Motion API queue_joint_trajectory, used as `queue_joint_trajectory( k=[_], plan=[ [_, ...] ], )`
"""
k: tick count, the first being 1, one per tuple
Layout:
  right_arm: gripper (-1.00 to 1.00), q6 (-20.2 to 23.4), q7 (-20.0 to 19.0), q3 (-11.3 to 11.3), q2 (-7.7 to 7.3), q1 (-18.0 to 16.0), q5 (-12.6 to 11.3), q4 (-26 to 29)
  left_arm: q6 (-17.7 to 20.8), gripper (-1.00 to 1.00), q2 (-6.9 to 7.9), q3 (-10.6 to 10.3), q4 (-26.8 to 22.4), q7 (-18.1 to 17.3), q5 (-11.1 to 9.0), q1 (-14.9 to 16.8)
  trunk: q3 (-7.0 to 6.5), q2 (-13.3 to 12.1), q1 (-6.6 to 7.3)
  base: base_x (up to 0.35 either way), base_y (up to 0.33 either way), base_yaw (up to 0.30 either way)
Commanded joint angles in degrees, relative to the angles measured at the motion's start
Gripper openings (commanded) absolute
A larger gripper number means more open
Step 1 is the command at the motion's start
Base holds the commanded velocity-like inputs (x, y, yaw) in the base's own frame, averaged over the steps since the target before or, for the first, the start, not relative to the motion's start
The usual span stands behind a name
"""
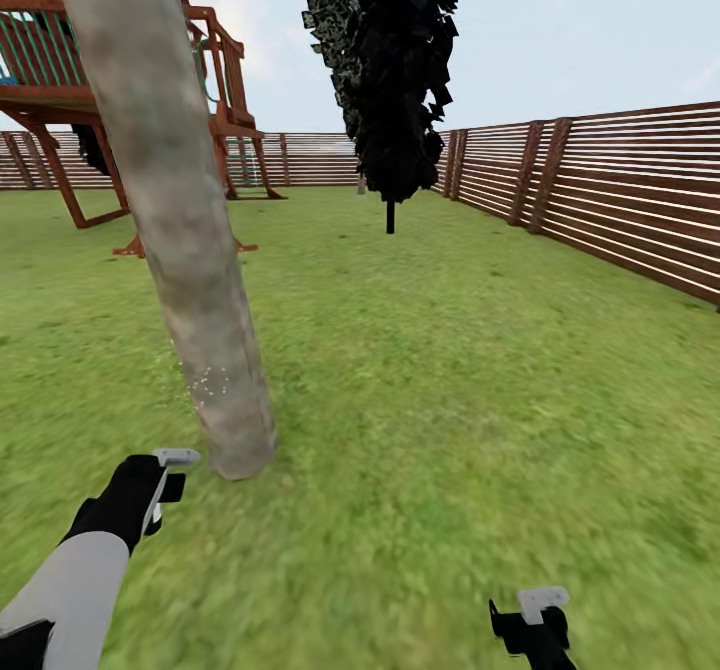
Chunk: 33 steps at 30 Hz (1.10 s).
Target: In the garden, pick up the pesticide atomizer on the floor and spray pesticide onto both trees until each tree trunk is fully covered.
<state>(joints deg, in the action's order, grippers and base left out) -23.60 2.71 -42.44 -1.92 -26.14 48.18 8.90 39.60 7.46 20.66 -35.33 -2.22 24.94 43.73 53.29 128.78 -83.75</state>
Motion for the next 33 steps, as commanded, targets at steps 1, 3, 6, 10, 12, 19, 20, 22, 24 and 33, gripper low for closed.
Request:
queue_joint_trajectory(
  k=[1, 3, 6, 10, 12, 19, 20, 22, 24, 33],
  plan=[
    [1.00, -0.2, 0.3, -0.3, -0.01, -0.1, 0.6, -0.1, 0.2, -1.00, -0.09, 0.1, -0.1, -0.2, 0.4, 0.0, 0.05, 0.0, -0.01, 0.233, -0.162, 0.002],
    [1.00, -0.2, 0.3, -0.3, -0.01, -0.1, 0.6, -0.1, 0.2, -1.00, -0.20, 0.2, -0.1, -0.2, 0.4, 0.0, 0.05, 0.0, -0.01, 0.236, -0.173, 0.001],
    [1.00, -0.2, 0.3, -0.4, -0.01, -0.1, 0.6, -0.1, 0.2, -1.00, -0.39, 0.1, -0.1, -0.2, 0.4, 0.0, 0.05, 0.0, -0.01, 0.209, -0.204, 0.000],
    [1.00, -0.2, 0.4, -0.4, -0.01, -0.1, 0.6, -0.1, 0.2, -1.00, -0.78, 0.1, -0.1, -0.2, 0.4, 0.0, 0.05, 0.0, -0.01, 0.086, -0.254, 0.000],
    [1.00, -0.2, 0.4, -0.4, -0.01, -0.1, 0.6, -0.1, 0.2, -1.00, -0.94, 0.1, -0.1, -0.2, 0.4, 0.0, 0.05, 0.0, -0.01, 0.011, -0.270, 0.000],
    [1.00, -0.2, 0.4, -0.4, -0.01, -0.1, 0.6, -0.1, 0.2, -1.00, -0.96, 0.1, -0.6, -0.2, 0.5, 0.0, 0.05, 0.0, -0.01, 0.035, -0.272, 0.000],
    [1.00, -0.2, 0.4, -0.4, -0.01, -0.1, 0.6, -0.1, 0.2, -1.00, -0.96, 0.1, -0.7, -0.2, 0.5, 0.0, 0.05, 0.0, -0.01, 0.125, -0.272, 0.000],
    [1.00, -0.2, 0.4, -0.4, -0.01, -0.1, 0.6, -0.1, 0.2, -1.00, -0.96, 0.2, -0.7, -0.1, 0.5, 0.0, 0.05, 0.0, -0.01, 0.145, -0.265, 0.000],
    [1.00, -0.2, 0.4, -0.4, -0.01, -0.1, 0.6, -0.1, 0.2, -1.00, 0.50, 0.6, -0.2, -0.2, 0.7, -0.6, 0.05, 0.0, -0.01, 0.175, -0.244, 0.100],
    [1.00, -0.2, 0.4, -0.4, -0.01, -0.1, 0.6, -0.1, 0.1, -1.00, -2.46, 0.1, -0.7, -0.2, 0.5, -1.2, 0.05, 0.0, -0.01, 0.203, -0.223, 0.269]
  ],
)
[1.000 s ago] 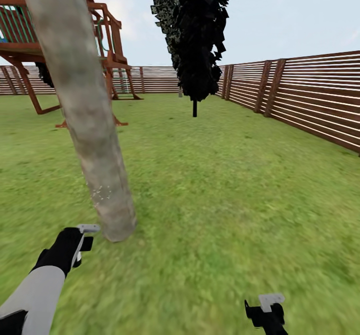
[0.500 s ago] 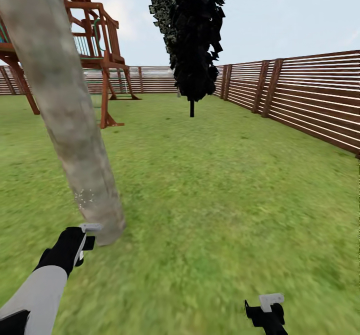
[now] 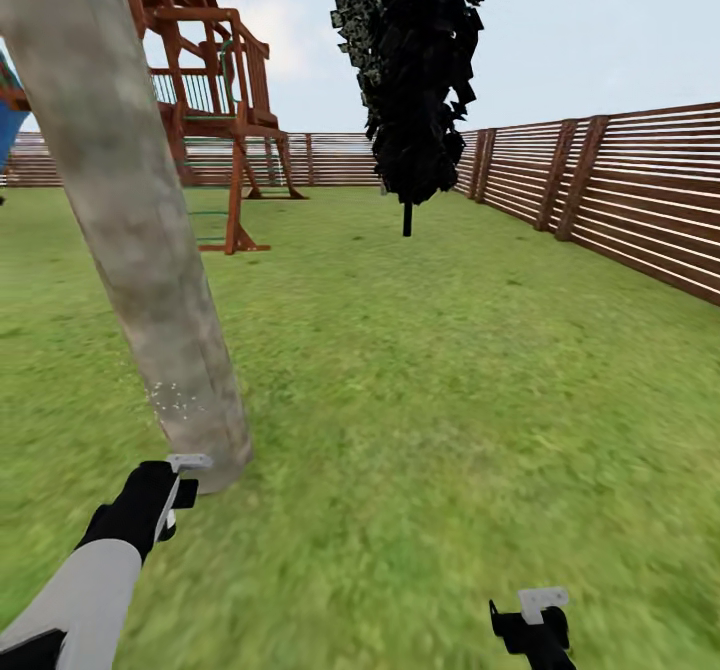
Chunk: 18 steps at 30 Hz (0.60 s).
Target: In the garden, pick up the pesticide atomizer on the floor and spray pesticide onto both trees until each tree trunk is fully covered.
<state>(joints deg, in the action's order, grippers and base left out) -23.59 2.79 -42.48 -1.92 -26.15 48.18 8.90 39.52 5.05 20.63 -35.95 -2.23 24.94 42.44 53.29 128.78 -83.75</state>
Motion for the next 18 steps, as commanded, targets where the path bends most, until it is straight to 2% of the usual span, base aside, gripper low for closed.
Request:
queue_joint_trajectory(
  k=[1, 3, 4, 7, 10, 13, 16, 18],
  plan=[
    [1.00, -0.2, 0.3, -0.3, -0.02, 0.0, 0.6, -0.1, 0.2, -1.00, 0.10, 0.2, -0.1, -0.2, 0.5, 0.1, 0.05, 0.0, -0.01, 0.236, -0.195, 0.278],
    [1.00, -0.2, 0.3, -0.3, -0.02, 0.0, 0.6, -0.1, 0.2, -1.00, 0.80, 0.6, -0.3, -0.2, 0.6, 0.0, 0.05, 0.0, -0.01, 0.237, -0.193, 0.278],
    [1.00, -0.2, 0.3, -0.3, -0.02, 0.0, 0.6, -0.1, 0.2, -1.00, 2.44, 0.5, -0.4, -0.2, 0.4, 0.0, 0.05, 0.0, -0.01, 0.238, -0.189, 0.278],
    [1.00, -0.2, 0.3, -0.3, -0.02, 0.0, 0.6, -0.1, 0.2, -1.00, -0.58, 0.2, -0.4, -0.2, 0.5, 0.2, 0.05, 0.0, -0.01, 0.238, -0.189, 0.278],
    [1.00, -0.2, 0.3, -0.3, -0.02, 0.0, 0.6, -0.1, 0.3, -1.00, -1.24, 0.2, -0.4, -0.1, 0.6, 0.3, 0.05, 0.0, -0.01, 0.238, -0.189, 0.258],
    [1.00, -0.2, 0.3, -0.3, -0.02, 0.0, 0.6, -0.1, 0.3, -1.00, -0.44, 0.4, -0.5, -0.3, 0.7, 0.2, 0.05, 0.0, -0.01, 0.207, -0.205, 0.112],
    [1.00, -0.2, 0.3, -0.3, -0.02, 0.0, 0.6, -0.1, 0.3, -1.00, 1.90, 0.7, -0.5, -0.3, 0.5, 0.1, 0.05, 0.0, -0.01, 0.031, -0.258, 0.017],
    [1.00, -0.2, 0.3, -0.3, -0.02, 0.0, 0.6, -0.1, 0.3, -1.00, 1.83, 0.4, -0.5, -0.3, 0.5, 0.2, 0.05, 0.0, -0.01, -0.044, -0.180, 0.036]
  ],
)
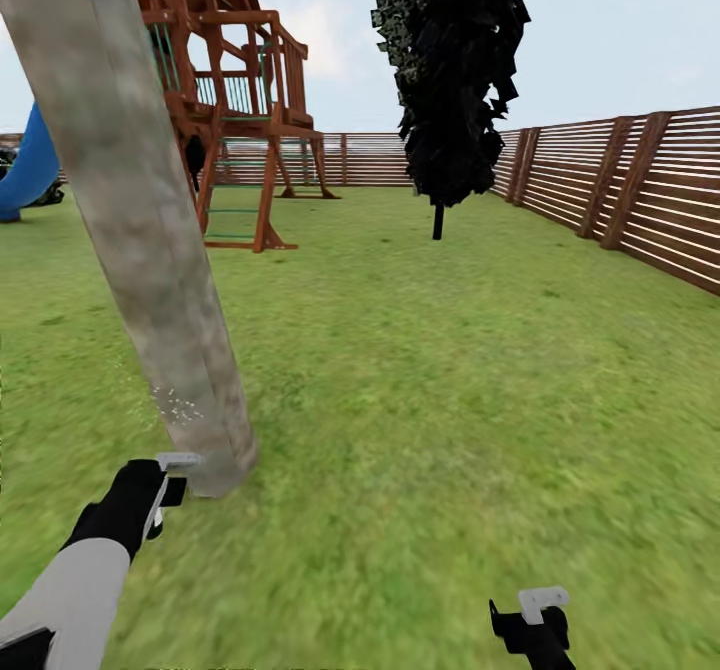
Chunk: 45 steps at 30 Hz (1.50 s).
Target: In the garden, pick up the pesticide atomizer on the floor and spray pesticide onto both trees until each tree trunk is fully covered.
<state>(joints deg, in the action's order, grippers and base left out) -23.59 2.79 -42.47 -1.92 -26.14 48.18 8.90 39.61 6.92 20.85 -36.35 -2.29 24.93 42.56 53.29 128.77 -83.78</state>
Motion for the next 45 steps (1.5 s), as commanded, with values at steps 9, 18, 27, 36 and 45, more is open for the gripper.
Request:
queue_joint_trajectory(
  k=[9, 18, 27, 36, 45],
  plan=[
    [1.00, -0.2, 0.3, -0.3, -0.01, -0.1, 0.6, -0.1, 1.2, -1.00, -3.10, 0.1, -1.1, -0.5, 0.7, 4.7, 0.05, 0.0, 0.02, -0.003, -0.011, 0.256],
    [1.00, -0.2, 0.3, -0.3, -0.01, -0.1, 0.6, -0.1, 5.0, -1.00, -7.54, -1.3, -2.2, -0.4, 0.7, 11.4, 0.05, 0.0, 0.02, 0.000, 0.000, 0.130],
    [1.00, -0.2, 0.4, -0.3, -0.05, -0.1, 0.6, -0.1, 6.3, -1.00, -8.13, -5.3, -3.1, -0.6, 0.6, 12.9, 0.05, 0.0, 0.02, 0.000, 0.000, 0.000],
    [1.00, -0.2, 0.4, -0.3, -0.02, -0.1, 0.6, -0.1, 6.3, -1.00, -3.94, -5.4, -4.2, -0.7, 0.5, 12.2, 0.05, 0.0, 0.02, 0.069, -0.122, 0.000],
    [1.00, -0.2, 0.4, -0.3, -0.01, -0.1, 0.6, -0.1, 6.3, -1.00, -3.71, -5.0, -3.8, -0.7, 0.7, 12.0, 0.05, 0.0, 0.02, 0.011, -0.271, 0.120]
  ],
)
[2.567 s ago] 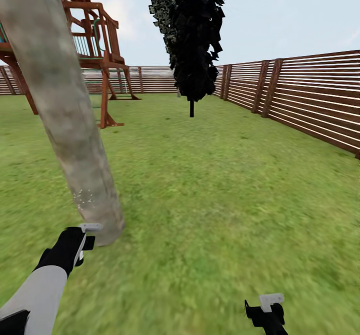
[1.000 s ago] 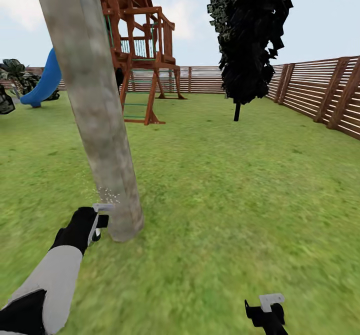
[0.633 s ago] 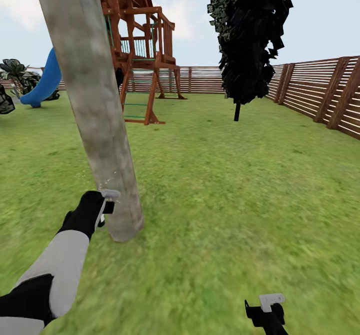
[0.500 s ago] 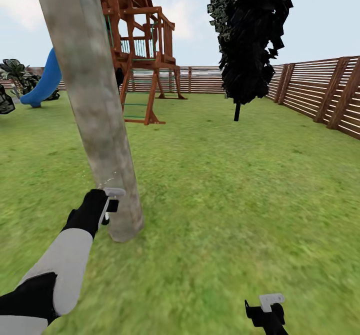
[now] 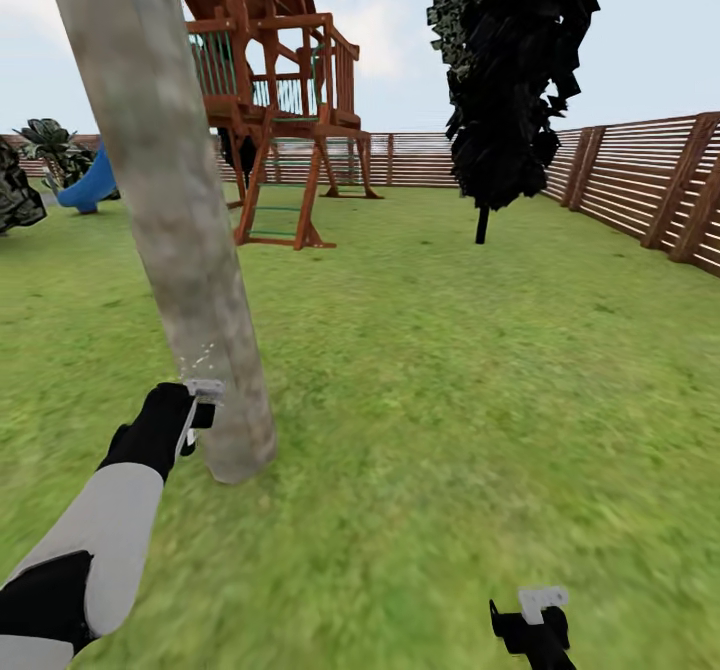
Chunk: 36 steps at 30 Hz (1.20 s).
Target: In the garden, pick up the pesticide atomizer on the floor and spray pesticide onto both trees until each tree trunk is fully covered.
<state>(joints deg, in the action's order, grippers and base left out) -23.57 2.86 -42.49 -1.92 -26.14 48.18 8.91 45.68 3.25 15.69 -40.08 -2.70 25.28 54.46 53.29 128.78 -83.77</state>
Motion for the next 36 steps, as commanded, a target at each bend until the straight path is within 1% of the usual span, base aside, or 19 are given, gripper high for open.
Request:
queue_joint_trajectory(
  k=[1, 3, 5, 6, 8, 9, 11, 16, 18, 20, 27, 36],
  plan=[
    [1.00, -0.2, 0.3, -0.3, -0.02, 0.0, 0.6, -0.1, 0.2, -1.00, 0.10, 0.2, 0.1, -0.3, 0.4, 0.0, 0.05, 0.0, 0.01, 0.053, -0.274, 0.273],
    [1.00, -0.2, 0.3, -0.3, -0.02, 0.0, 0.6, -0.1, 0.1, -1.00, 0.83, 0.4, 0.1, 0.0, 0.4, -1.8, 0.05, 0.0, 0.01, 0.125, -0.267, 0.277],
    [1.00, -0.2, 0.3, -0.3, -0.02, 0.0, 0.6, -0.1, 0.0, -1.00, 1.09, 0.2, 0.2, 0.1, 0.2, -2.5, 0.05, 0.0, 0.01, 0.154, -0.257, 0.278],
    [1.00, -0.2, 0.3, -0.3, -0.02, 0.0, 0.6, -0.1, 0.0, -1.00, 0.90, 0.1, 0.2, 0.1, 0.2, -2.6, 0.05, 0.0, 0.01, 0.161, -0.255, 0.278],
    [1.00, -0.2, 0.3, -0.3, -0.02, 0.0, 0.6, -0.1, 0.0, -1.00, -0.72, 0.0, 0.3, 0.1, 0.1, -2.7, 0.05, 0.0, 0.01, 0.165, -0.253, 0.239],
    [1.00, -0.2, 0.3, -0.3, -0.02, 0.0, 0.6, -0.1, 0.0, -1.00, -1.10, 0.0, 0.3, 0.1, 0.0, -2.7, 0.05, 0.0, 0.01, 0.168, -0.251, 0.103],
    [1.00, -0.2, 0.3, -0.3, -0.02, 0.0, 0.6, -0.1, 0.0, -1.00, -1.38, 0.1, 0.3, 0.2, 0.1, -2.7, 0.05, 0.0, 0.01, 0.169, -0.251, 0.037],
    [1.00, -0.2, 0.3, -0.3, -0.02, 0.0, 0.6, -0.1, -0.2, -1.00, -0.92, 0.2, 0.0, 0.3, 0.4, -2.8, 0.05, 0.0, 0.01, 0.167, -0.251, 0.002],
    [1.00, -0.2, 0.3, -0.3, -0.02, 0.0, 0.6, -0.1, -0.4, -1.00, -0.01, 0.3, 0.2, 0.3, 0.5, -4.1, 0.05, 0.0, 0.01, 0.147, -0.251, 0.000],
    [1.00, -0.2, 0.3, -0.3, -0.02, 0.0, 0.6, -0.1, -0.4, -1.00, 0.45, 0.3, 0.0, 0.3, 0.4, -4.6, 0.05, 0.0, 0.01, 0.098, -0.260, 0.000],
    [1.00, -0.2, 0.3, -0.3, -0.02, 0.0, 0.6, -0.1, -0.5, -1.00, 0.03, -0.1, -0.4, 0.3, 0.2, -4.8, 0.05, 0.0, 0.01, 0.009, -0.272, 0.032],
    [1.00, -0.2, 0.3, -0.3, -0.02, 0.0, 0.6, -0.1, -0.5, -1.00, -0.09, 0.0, -0.4, 0.3, 0.2, -4.8, 0.05, 0.0, 0.01, 0.015, -0.274, 0.263]
  ],
)
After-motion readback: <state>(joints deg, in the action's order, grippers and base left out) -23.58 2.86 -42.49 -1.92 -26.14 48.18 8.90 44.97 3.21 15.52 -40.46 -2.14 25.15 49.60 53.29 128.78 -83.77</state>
